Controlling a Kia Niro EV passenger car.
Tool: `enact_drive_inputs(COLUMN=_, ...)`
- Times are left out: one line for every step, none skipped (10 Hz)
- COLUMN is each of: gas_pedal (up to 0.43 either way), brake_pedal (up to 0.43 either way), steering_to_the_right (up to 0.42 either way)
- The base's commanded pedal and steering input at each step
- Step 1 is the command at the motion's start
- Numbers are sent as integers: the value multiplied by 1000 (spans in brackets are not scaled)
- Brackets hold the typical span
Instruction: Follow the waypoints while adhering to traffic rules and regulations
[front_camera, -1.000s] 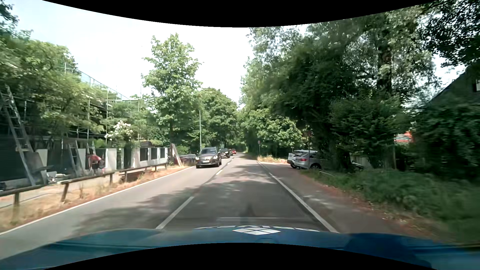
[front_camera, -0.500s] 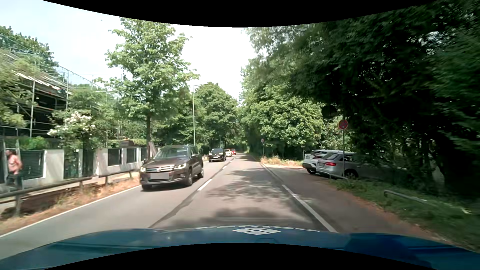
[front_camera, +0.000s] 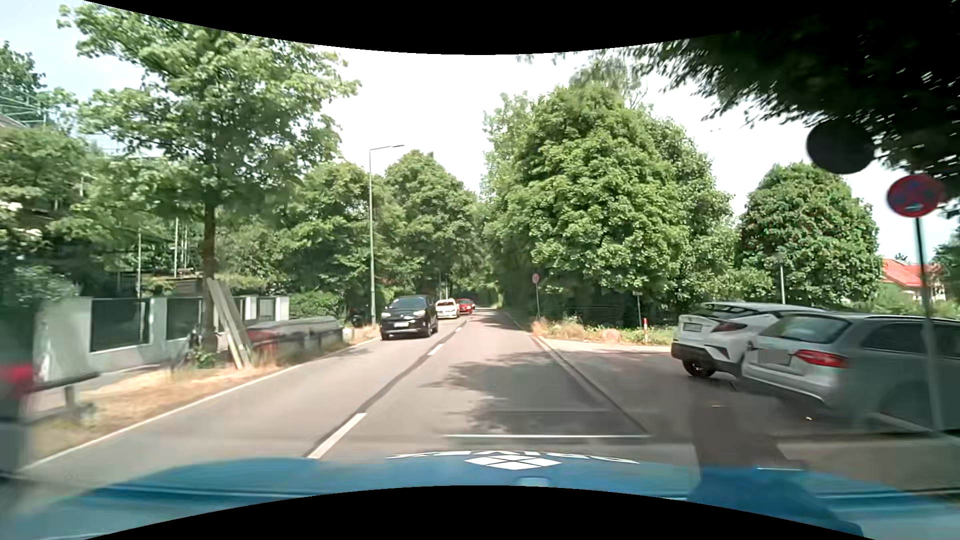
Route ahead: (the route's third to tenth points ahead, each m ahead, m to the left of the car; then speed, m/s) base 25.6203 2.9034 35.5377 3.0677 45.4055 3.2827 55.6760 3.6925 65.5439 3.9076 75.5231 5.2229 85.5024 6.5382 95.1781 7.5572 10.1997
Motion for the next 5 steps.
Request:
enact_drive_inputs(gas_pedal=189, brake_pedal=0, steering_to_the_right=-14)
enact_drive_inputs(gas_pedal=189, brake_pedal=0, steering_to_the_right=-15)
enact_drive_inputs(gas_pedal=189, brake_pedal=0, steering_to_the_right=-18)
enact_drive_inputs(gas_pedal=189, brake_pedal=0, steering_to_the_right=-19)
enact_drive_inputs(gas_pedal=189, brake_pedal=0, steering_to_the_right=-16)
